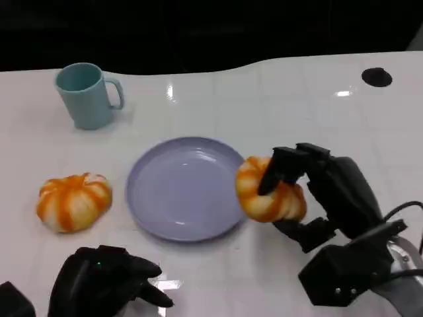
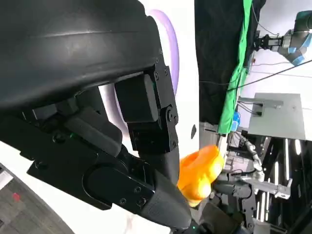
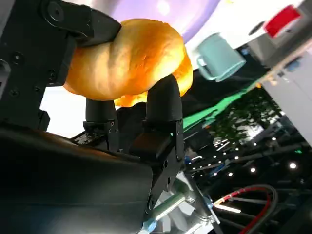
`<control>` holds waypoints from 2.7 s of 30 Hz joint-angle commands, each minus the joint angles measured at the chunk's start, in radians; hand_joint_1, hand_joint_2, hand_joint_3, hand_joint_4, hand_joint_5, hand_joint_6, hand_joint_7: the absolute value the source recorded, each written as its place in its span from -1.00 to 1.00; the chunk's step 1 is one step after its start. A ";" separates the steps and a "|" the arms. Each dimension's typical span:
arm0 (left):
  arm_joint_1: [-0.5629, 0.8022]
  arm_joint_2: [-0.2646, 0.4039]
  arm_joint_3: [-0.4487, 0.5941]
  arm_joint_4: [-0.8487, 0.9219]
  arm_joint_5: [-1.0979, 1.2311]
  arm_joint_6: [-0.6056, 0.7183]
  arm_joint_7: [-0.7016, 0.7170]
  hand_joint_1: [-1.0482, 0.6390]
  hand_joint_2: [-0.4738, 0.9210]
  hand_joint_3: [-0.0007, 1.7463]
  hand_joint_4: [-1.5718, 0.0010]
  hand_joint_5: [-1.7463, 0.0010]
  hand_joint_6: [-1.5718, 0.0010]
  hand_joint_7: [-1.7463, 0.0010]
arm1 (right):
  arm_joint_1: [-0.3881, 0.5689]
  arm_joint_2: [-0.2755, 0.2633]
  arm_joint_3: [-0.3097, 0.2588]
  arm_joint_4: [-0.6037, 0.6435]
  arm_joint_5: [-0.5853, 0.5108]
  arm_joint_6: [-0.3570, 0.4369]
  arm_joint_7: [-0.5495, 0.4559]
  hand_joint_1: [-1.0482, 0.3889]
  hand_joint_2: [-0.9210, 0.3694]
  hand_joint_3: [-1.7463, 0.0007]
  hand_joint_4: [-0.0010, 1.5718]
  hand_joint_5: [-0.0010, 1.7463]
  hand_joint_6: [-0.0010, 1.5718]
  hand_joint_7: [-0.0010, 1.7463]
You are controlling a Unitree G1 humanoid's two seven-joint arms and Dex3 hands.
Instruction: Grasp the bread from the table and place it into the plate.
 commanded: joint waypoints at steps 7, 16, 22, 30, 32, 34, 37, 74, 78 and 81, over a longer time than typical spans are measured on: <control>-0.004 0.005 -0.002 0.006 0.008 -0.009 0.009 -1.00 0.75 -1.00 -1.00 0.57 -1.00 0.82 | -0.164 0.115 0.027 0.191 -0.056 -0.010 -0.035 0.50 0.21 -0.85 0.33 1.00 0.11 0.83; -0.005 0.002 -0.002 0.009 0.008 -0.011 0.008 -1.00 0.75 -1.00 -1.00 0.58 -1.00 0.82 | -0.281 0.206 0.063 0.392 -0.115 0.032 -0.131 0.48 0.13 -0.67 0.26 1.00 0.01 0.92; -0.004 0.000 -0.002 0.009 0.013 -0.015 0.012 -1.00 0.76 -1.00 -1.00 0.58 -1.00 0.82 | -0.313 0.237 0.073 0.446 -0.113 0.074 -0.124 0.46 -0.04 -0.47 0.10 0.95 0.02 0.48; 0.000 -0.001 -0.004 -0.001 0.014 -0.005 0.014 -1.00 0.75 -1.00 -1.00 0.57 -1.00 0.81 | -0.302 0.205 0.112 0.374 -0.107 0.175 0.095 0.04 -0.75 0.56 -0.69 -0.44 -0.32 -0.90; 0.000 -0.001 -0.004 -0.001 0.012 -0.006 0.012 -1.00 0.75 -1.00 -1.00 0.57 -1.00 0.81 | -0.287 0.192 0.116 0.331 -0.100 0.204 0.165 -0.09 -0.95 0.80 -0.93 -0.48 -0.48 -0.98; 0.000 -0.002 -0.003 0.000 0.011 -0.007 0.010 -1.00 0.75 -1.00 -1.00 0.57 -1.00 0.81 | -0.270 0.183 0.117 0.290 -0.091 0.221 0.216 -0.15 -0.99 0.85 -0.98 -0.53 -0.56 -0.99; -0.001 -0.001 -0.003 0.002 0.012 -0.009 0.010 -1.00 0.75 -1.00 -1.00 0.58 -1.00 0.81 | -0.246 0.172 0.116 0.236 -0.081 0.238 0.264 -0.24 -1.00 0.87 -1.00 -0.66 -0.67 -1.00; -0.019 -0.002 0.002 0.032 0.027 -0.028 0.013 -1.00 0.76 -1.00 -1.00 0.57 -1.00 0.81 | 0.322 -0.008 -0.184 -0.420 0.652 0.263 0.709 0.25 -0.48 -0.02 -0.44 0.72 -0.41 0.32; -0.024 -0.001 0.004 0.041 0.026 -0.032 0.012 -1.00 0.76 -1.00 -1.00 0.57 -1.00 0.81 | 0.371 -0.022 -0.210 -0.459 0.656 0.278 0.732 0.22 -0.62 0.07 -0.38 0.77 -0.41 0.55; -0.026 -0.001 0.003 0.044 0.026 -0.033 0.010 -1.00 0.76 -1.00 -1.00 0.57 -1.00 0.81 | 0.401 -0.028 -0.224 -0.489 0.660 0.302 0.744 0.21 -0.74 0.22 -0.34 0.77 -0.37 0.56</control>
